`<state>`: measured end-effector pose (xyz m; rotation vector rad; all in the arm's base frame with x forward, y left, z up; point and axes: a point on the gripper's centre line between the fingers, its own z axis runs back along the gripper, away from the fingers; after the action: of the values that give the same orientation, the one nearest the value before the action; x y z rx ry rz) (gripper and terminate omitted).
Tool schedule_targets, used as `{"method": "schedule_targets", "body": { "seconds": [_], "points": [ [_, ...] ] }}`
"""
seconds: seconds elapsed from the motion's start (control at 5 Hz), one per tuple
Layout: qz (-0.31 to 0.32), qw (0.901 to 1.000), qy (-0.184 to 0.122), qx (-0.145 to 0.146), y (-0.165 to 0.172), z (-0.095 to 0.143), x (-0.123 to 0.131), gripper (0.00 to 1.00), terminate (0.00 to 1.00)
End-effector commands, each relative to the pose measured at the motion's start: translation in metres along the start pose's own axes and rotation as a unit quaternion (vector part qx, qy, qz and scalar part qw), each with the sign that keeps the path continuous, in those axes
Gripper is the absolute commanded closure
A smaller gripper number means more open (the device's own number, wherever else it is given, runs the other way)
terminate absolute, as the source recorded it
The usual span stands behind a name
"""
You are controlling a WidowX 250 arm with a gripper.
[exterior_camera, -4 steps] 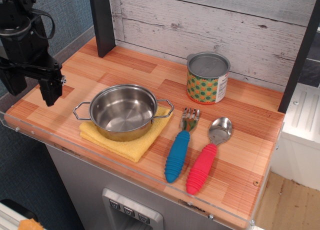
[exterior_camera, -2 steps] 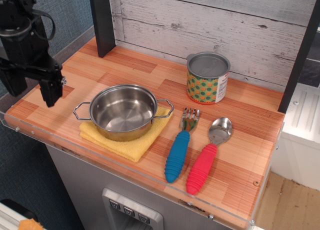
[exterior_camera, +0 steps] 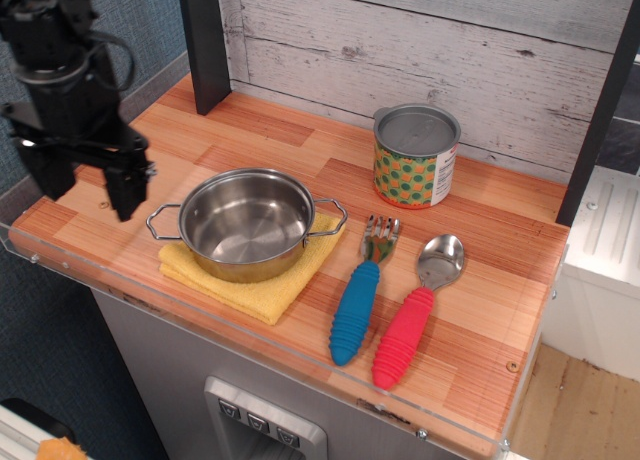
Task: Move the red utensil to the left of silver pot.
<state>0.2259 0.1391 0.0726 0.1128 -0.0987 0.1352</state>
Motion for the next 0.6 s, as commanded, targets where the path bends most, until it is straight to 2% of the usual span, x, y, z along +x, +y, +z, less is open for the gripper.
{"method": "schedule_targets", "body": {
  "seconds": [0.0,0.2,0.4],
  "points": [
    [-0.057,0.9967,-0.057,-0.005,-0.035,0.027,0.025,0.0,0.0],
    [-0.081,0.9945,-0.066,-0.011,-0.064,0.03,0.036,0.0,0.0],
    [-0.093,0.9924,-0.075,-0.031,-0.099,0.037,0.039,0.0,0.0]
  ]
}}
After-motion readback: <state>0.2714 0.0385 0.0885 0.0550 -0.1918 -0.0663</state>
